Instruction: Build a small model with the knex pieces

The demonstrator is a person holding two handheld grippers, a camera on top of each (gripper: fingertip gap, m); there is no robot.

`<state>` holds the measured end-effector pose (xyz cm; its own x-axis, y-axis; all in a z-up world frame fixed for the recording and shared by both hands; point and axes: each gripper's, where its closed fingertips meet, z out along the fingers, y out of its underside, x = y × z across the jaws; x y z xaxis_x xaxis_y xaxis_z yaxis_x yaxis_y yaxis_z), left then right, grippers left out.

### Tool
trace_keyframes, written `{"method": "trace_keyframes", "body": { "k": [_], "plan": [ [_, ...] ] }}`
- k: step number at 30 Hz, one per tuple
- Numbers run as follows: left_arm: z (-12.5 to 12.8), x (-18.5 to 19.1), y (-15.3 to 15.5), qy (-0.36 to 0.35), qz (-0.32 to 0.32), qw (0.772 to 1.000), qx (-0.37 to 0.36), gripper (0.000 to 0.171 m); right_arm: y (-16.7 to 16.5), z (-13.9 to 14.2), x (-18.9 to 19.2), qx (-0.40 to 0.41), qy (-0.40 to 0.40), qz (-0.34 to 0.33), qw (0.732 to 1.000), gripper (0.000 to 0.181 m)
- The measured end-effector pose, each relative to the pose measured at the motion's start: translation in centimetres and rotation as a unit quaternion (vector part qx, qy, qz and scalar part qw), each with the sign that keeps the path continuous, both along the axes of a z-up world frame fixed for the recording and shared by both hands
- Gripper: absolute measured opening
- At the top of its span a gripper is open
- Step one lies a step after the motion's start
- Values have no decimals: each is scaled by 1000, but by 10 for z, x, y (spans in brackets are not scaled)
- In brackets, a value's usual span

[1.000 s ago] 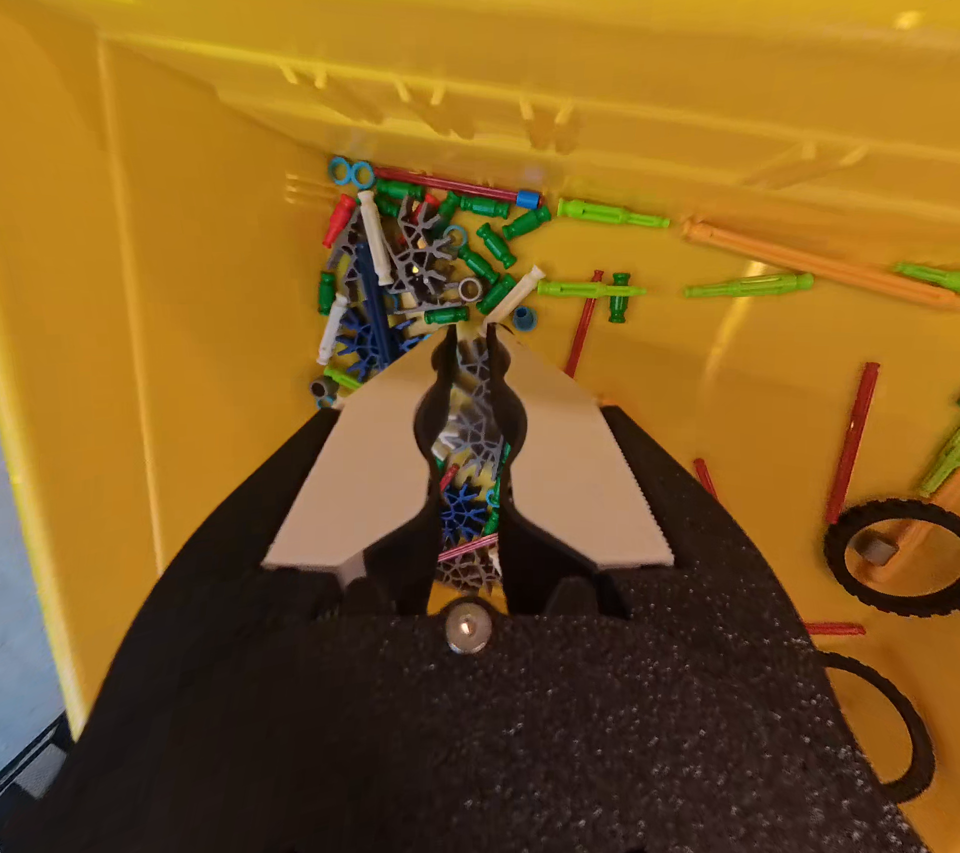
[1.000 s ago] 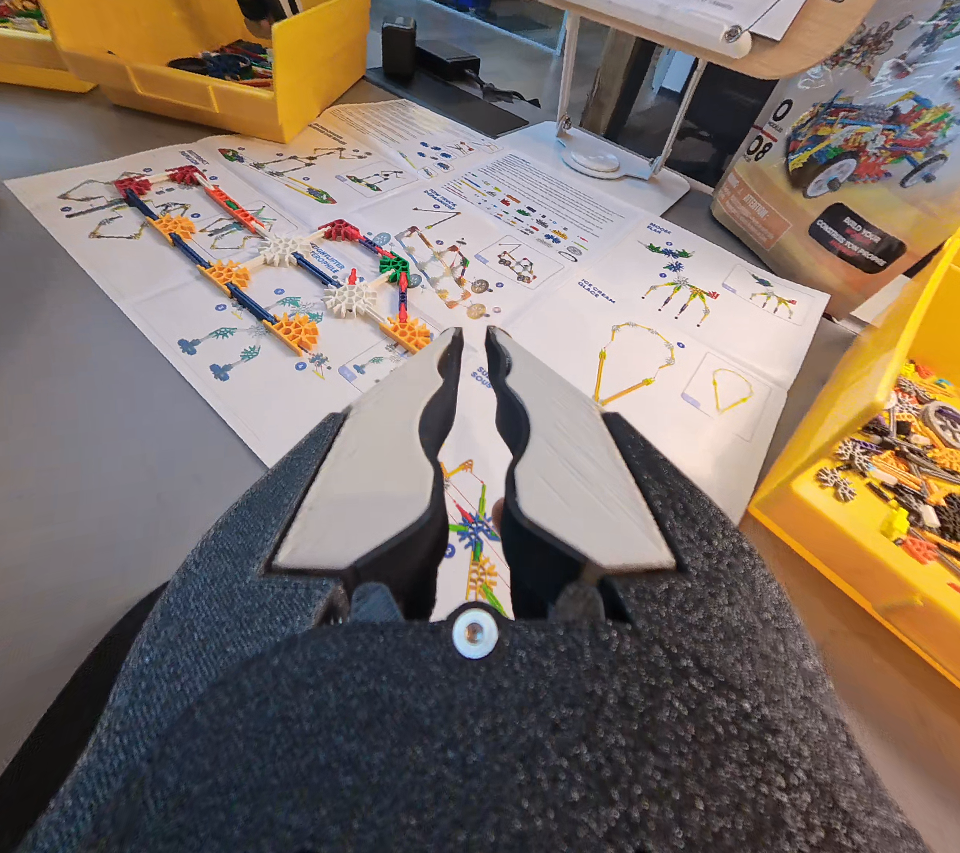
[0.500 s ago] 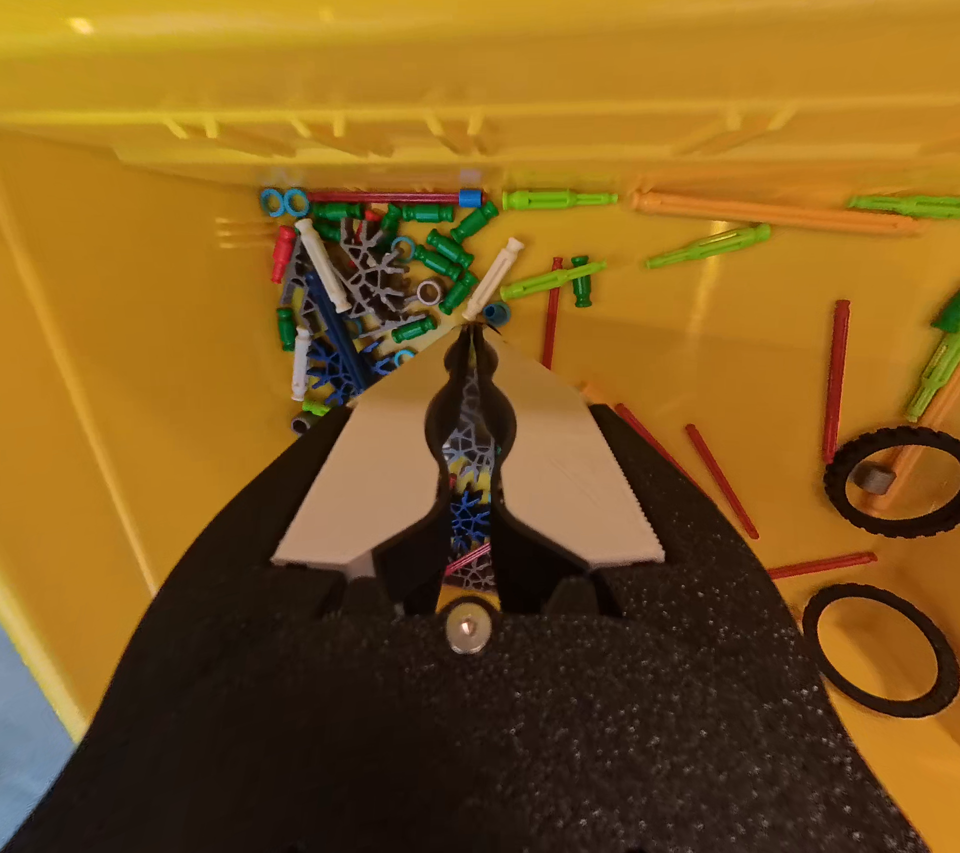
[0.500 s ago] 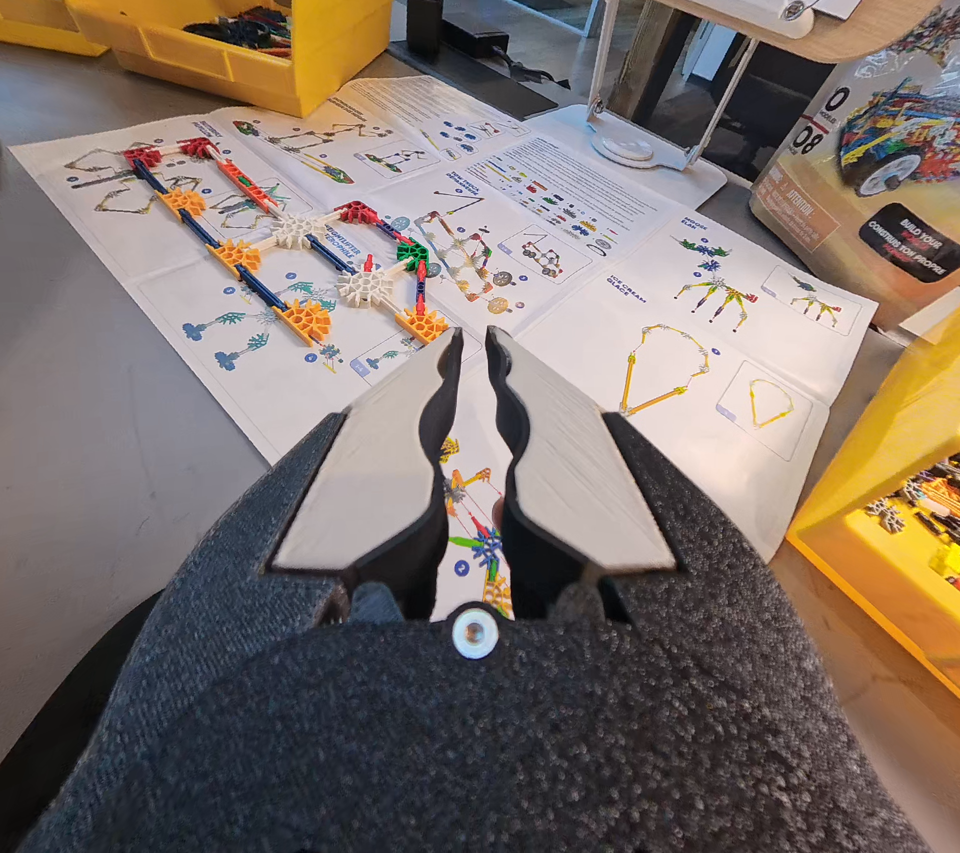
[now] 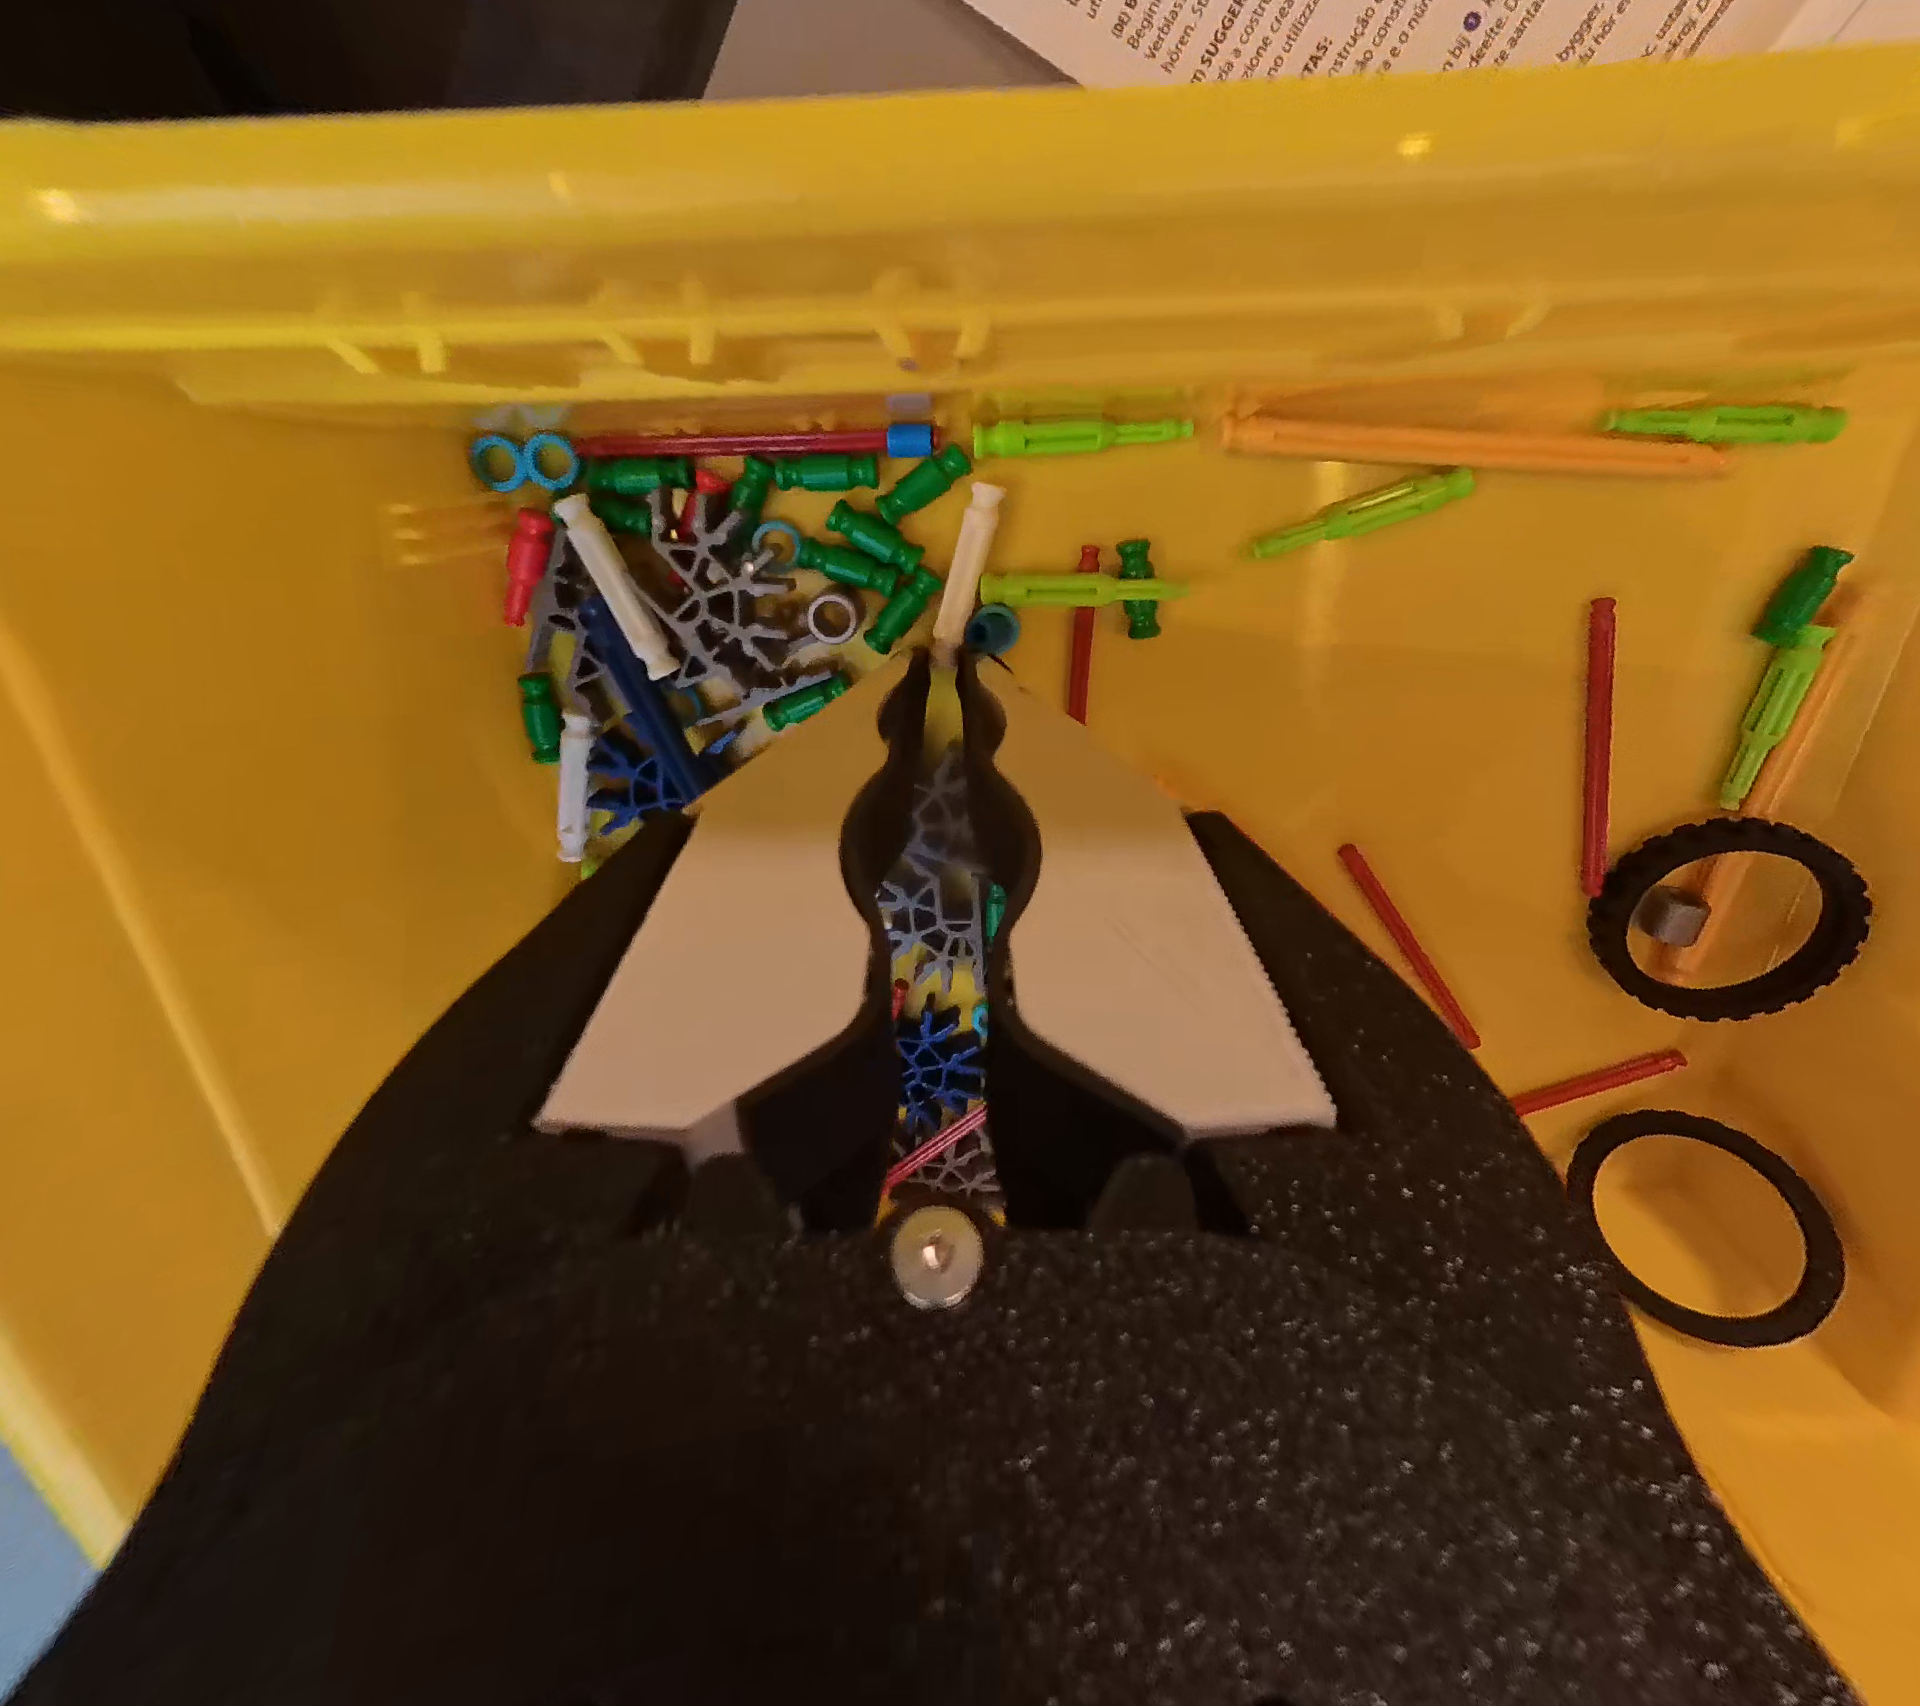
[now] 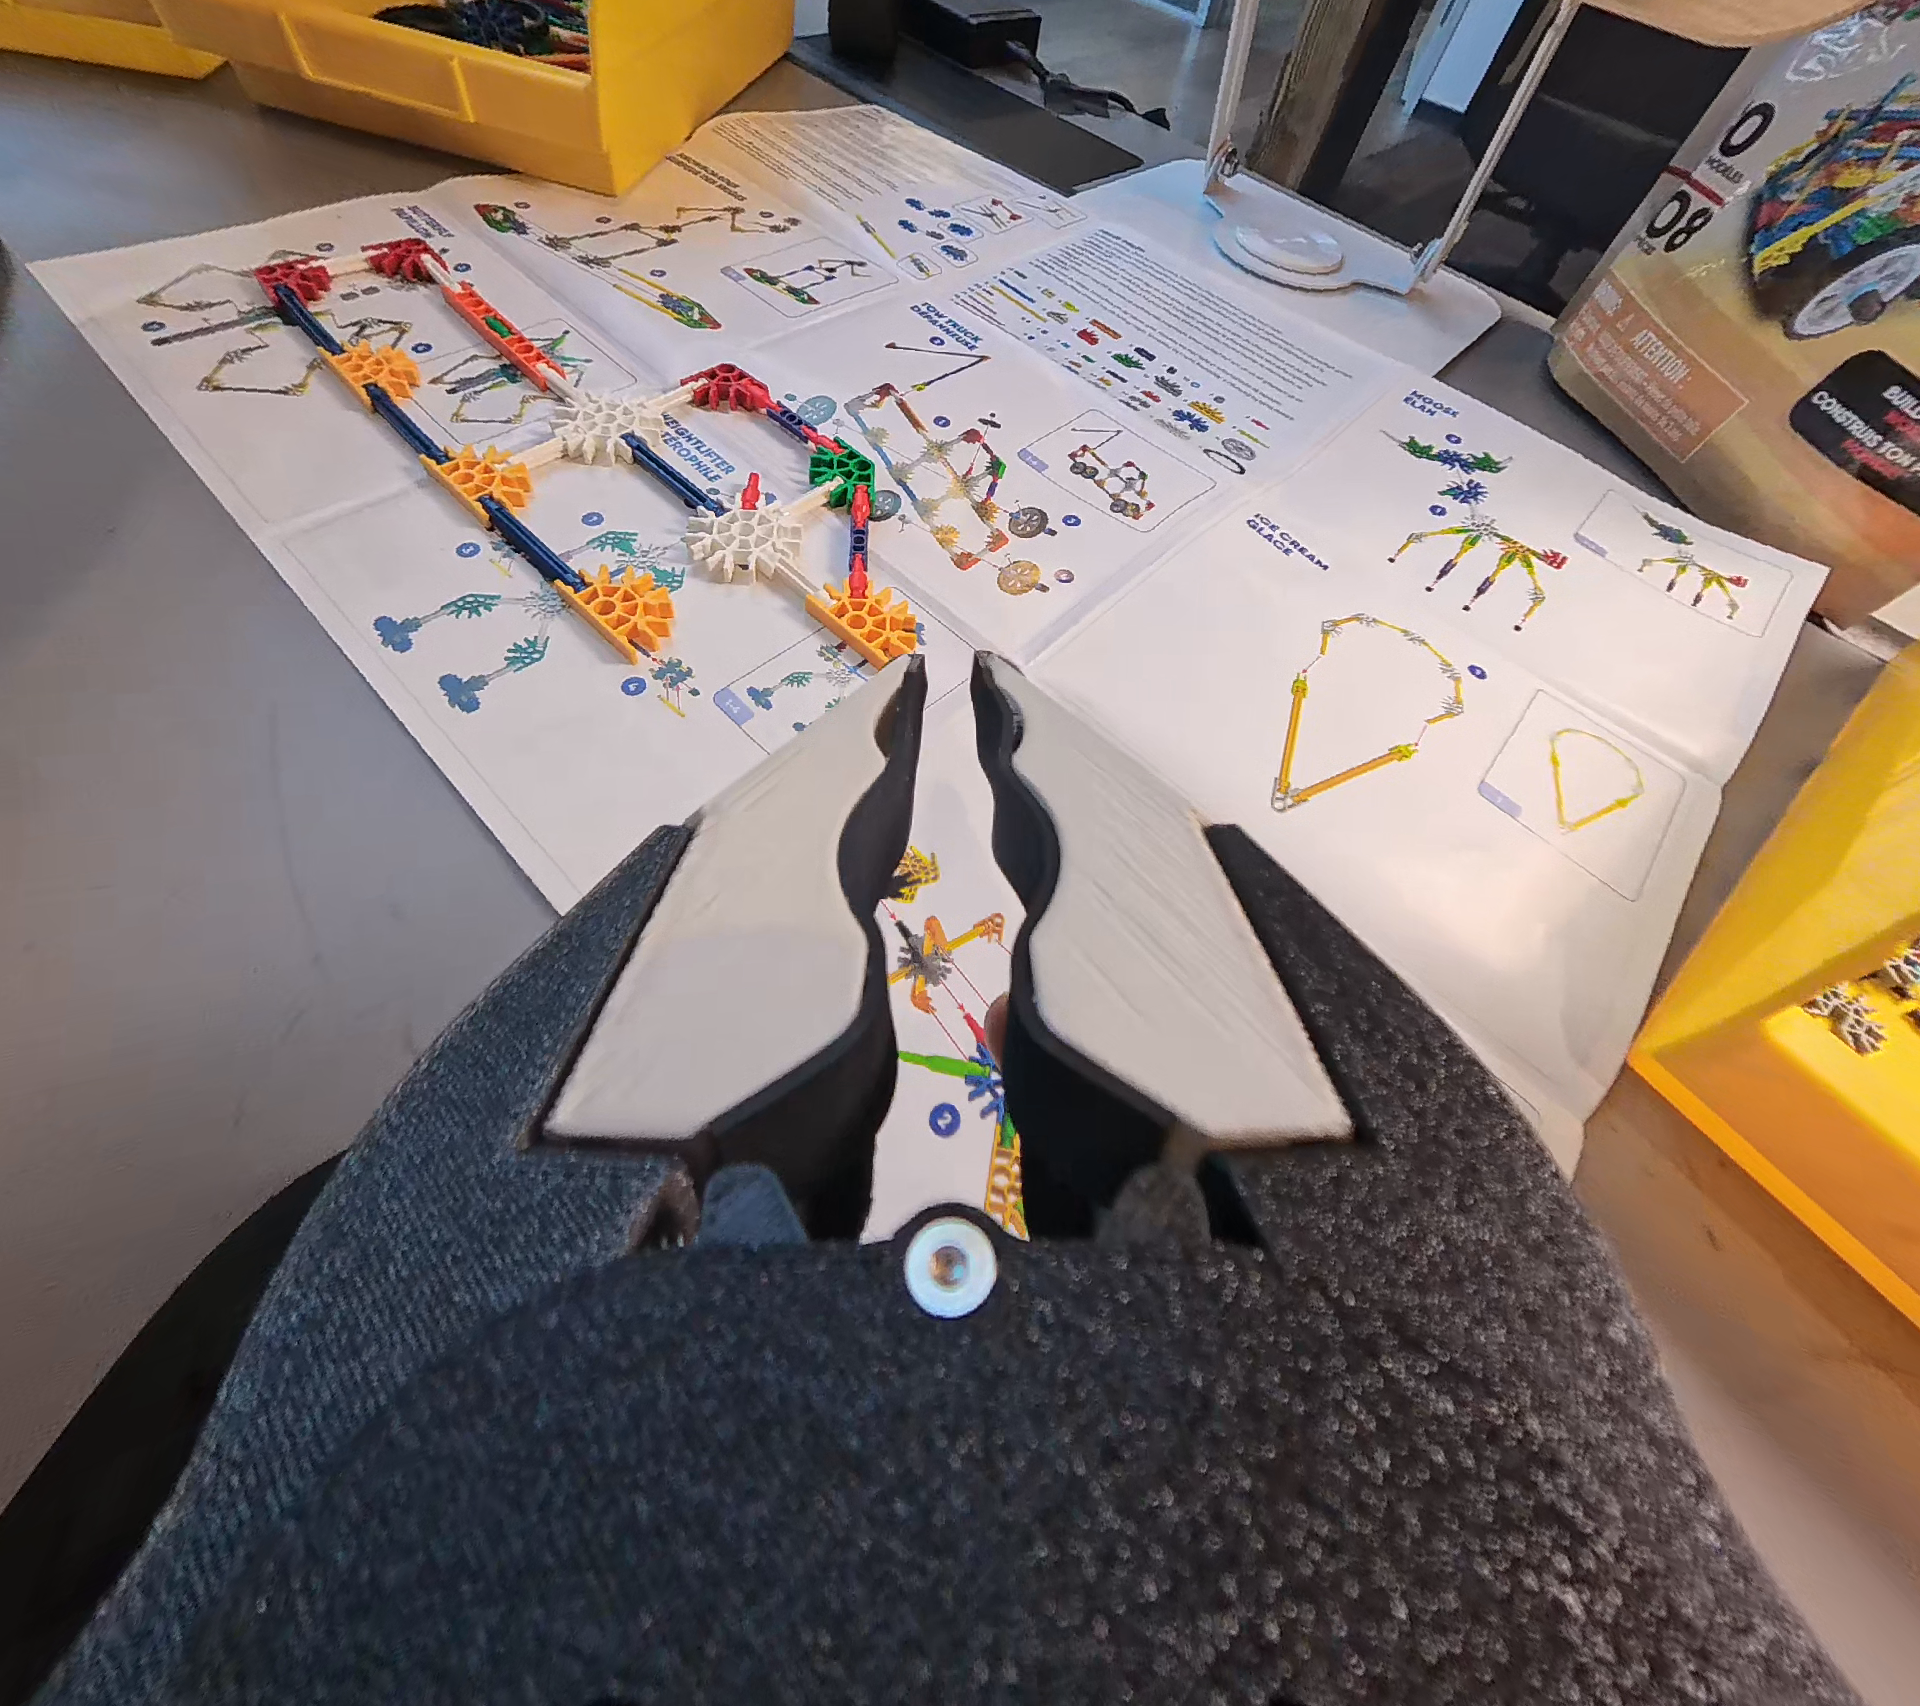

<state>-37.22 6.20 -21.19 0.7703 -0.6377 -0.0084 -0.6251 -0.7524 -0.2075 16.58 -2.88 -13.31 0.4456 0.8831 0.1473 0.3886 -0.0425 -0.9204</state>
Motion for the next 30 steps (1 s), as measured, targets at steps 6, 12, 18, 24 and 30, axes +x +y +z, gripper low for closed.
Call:
{"method": "trace_keyframes", "body": {
  "k": [6,12,18,24,30],
  "plan": [
    [6,-4,-9,22,-6,1000,19,2,-2,0,-2,8,-1,6,1000,8],
    [62,6,-20,9,-18,995,95,0,-2,7,-3,13,24,9,1000,8],
    [69,23,-47,15,-40,995,91,0,-9,13,-11,25,31,28,999,8],
    [38,69,-81,-30,-98,995,20,17,-15,17,-5,34,29,24,999,8],
    [13,73,-100,-3,-127,992,-25,15,-14,13,-1,24,35,18,999,8]
  ]
}}
